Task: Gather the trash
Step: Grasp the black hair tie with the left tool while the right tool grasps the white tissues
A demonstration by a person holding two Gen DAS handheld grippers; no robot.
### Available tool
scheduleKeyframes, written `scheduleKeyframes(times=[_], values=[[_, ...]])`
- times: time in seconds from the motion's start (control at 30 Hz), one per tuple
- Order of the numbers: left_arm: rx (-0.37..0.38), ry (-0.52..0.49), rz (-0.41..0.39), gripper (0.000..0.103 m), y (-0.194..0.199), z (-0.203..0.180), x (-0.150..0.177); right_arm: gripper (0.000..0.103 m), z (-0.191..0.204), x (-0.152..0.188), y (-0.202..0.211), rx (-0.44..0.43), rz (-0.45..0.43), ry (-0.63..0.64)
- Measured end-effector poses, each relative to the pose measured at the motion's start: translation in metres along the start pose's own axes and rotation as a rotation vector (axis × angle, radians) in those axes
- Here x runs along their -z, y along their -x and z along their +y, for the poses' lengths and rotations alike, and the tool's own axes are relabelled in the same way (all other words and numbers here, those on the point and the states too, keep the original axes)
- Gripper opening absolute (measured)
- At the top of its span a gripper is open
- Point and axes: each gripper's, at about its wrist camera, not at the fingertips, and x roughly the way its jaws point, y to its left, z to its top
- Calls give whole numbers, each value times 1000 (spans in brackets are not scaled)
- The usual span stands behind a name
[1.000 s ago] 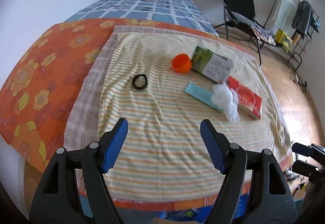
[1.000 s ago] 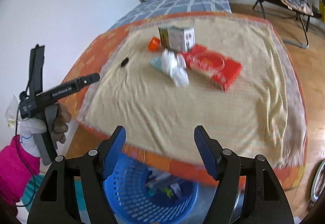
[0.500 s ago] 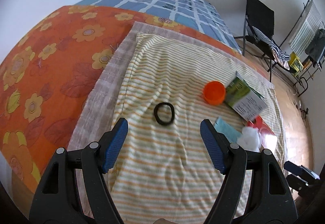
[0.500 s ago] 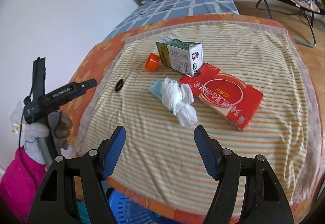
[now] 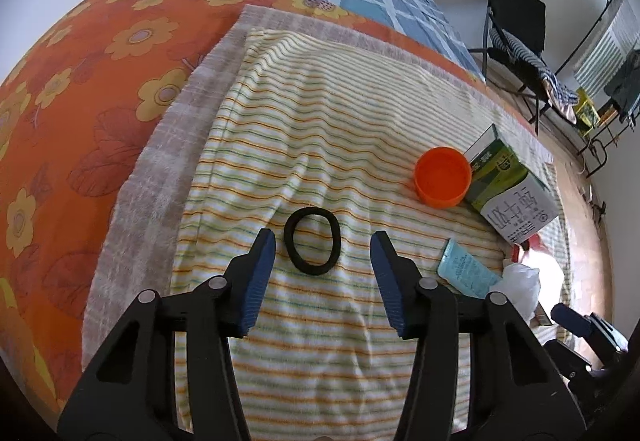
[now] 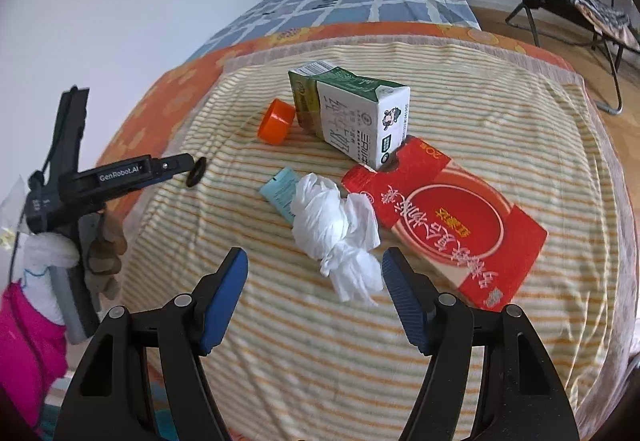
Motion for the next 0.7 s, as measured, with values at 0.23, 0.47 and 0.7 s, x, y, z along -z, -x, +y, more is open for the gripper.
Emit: scheduleKeyframes(times=[0.23, 0.47, 0.7], values=[[-1, -2, 27, 44, -16, 1, -2, 69, 4, -1, -15, 59, 13, 40], [14, 40, 40, 38, -25, 9, -7, 69, 11, -7, -26, 81, 11, 55], [3, 33, 44, 28, -29, 10, -8, 69, 18, -9, -36, 129, 20, 88]])
